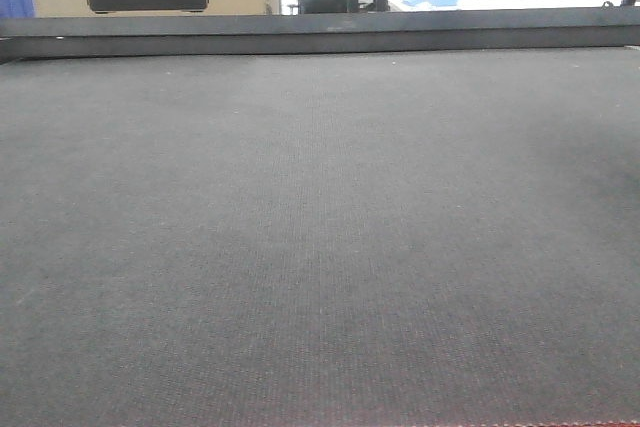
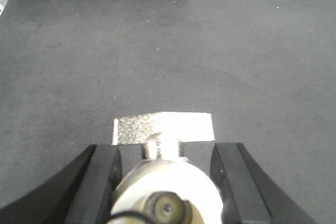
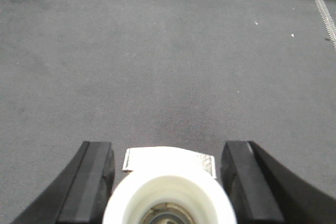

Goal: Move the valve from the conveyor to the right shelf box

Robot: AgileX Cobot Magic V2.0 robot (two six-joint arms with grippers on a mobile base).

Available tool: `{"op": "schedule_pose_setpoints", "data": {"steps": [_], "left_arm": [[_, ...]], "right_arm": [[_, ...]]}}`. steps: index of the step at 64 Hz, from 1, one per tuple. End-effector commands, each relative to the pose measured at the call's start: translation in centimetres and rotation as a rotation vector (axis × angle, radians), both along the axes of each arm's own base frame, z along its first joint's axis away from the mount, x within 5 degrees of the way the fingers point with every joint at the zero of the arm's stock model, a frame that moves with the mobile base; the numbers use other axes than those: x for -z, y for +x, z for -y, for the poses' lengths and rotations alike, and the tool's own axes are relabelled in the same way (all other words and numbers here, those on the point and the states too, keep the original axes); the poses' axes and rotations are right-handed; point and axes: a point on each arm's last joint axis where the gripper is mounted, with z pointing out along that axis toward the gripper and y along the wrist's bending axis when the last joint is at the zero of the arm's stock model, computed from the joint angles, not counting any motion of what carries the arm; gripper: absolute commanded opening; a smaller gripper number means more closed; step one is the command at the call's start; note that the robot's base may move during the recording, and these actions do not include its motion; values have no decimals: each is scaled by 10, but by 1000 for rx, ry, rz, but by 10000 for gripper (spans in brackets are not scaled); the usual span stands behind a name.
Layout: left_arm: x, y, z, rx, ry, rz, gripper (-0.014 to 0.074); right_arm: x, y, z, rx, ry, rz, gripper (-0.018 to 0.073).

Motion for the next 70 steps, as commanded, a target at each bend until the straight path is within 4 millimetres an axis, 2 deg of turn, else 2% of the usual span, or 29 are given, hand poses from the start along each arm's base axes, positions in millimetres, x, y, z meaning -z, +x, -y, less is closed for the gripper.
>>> {"op": "schedule_pose_setpoints", "data": {"steps": [1,70], "left_arm": [[-7,-2,1,2,-11,63,-111],[-7,-2,1,2,-11,65,-111]], "right_arm": [[-14,-3,1,5,8,101,-154],[-14,-3,1,5,8,101,-154]]}}
